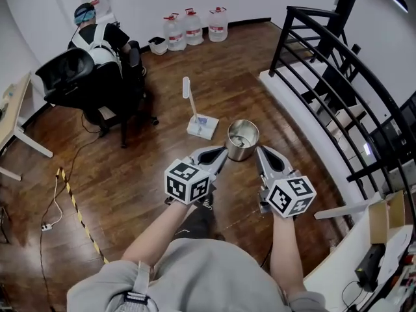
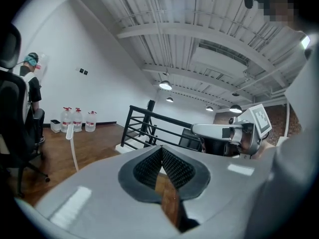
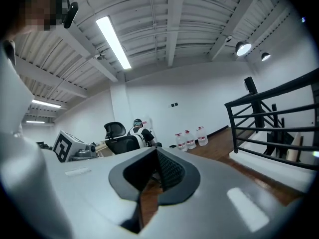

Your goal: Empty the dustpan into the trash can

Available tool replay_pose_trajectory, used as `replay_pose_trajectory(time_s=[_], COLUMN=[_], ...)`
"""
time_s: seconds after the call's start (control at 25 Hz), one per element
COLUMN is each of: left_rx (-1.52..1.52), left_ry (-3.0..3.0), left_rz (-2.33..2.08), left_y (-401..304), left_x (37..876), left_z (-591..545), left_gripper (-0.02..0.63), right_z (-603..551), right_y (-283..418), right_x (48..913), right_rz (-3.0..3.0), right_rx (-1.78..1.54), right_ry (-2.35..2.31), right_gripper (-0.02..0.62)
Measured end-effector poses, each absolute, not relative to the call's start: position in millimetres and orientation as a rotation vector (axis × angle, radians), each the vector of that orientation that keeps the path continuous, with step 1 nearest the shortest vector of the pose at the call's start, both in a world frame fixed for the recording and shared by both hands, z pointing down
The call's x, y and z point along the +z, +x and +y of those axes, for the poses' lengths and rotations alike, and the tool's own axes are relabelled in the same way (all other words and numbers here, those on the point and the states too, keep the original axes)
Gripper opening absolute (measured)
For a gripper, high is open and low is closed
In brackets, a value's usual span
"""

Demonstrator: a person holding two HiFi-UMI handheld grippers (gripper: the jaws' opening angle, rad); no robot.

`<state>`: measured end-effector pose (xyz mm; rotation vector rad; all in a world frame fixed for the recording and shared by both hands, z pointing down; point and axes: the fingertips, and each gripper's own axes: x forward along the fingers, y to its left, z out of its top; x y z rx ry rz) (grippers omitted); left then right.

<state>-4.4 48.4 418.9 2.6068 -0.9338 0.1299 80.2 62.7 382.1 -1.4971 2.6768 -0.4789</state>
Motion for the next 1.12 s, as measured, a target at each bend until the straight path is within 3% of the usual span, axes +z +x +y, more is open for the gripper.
replay_pose_trajectory(time_s=[0.68,0.92,1.12], left_rx=[0.117,0.132,0.123], left_ry=[2.531,2.373,2.154], left_rz=[-1.192,-1.437,-1.704], left_y=[22.5,32.6,1.3], left_x=[458.8,484.5,497.8], left_z=[-219.3,-289.8,-317.5], left_gripper=[0.005,0.005,0.005], right_z=[-180.9,-274.8,-324.0], right_y=[131.8,140.4,110.8], right_x=[386.6,389.6,391.4], right_rz=[2.727,2.910,3.074], right_rx=[-0.494,-0.501,-0.525], right_ry=[-1.571,-1.299,-0.953], right_gripper=[0.000,0.000,0.000])
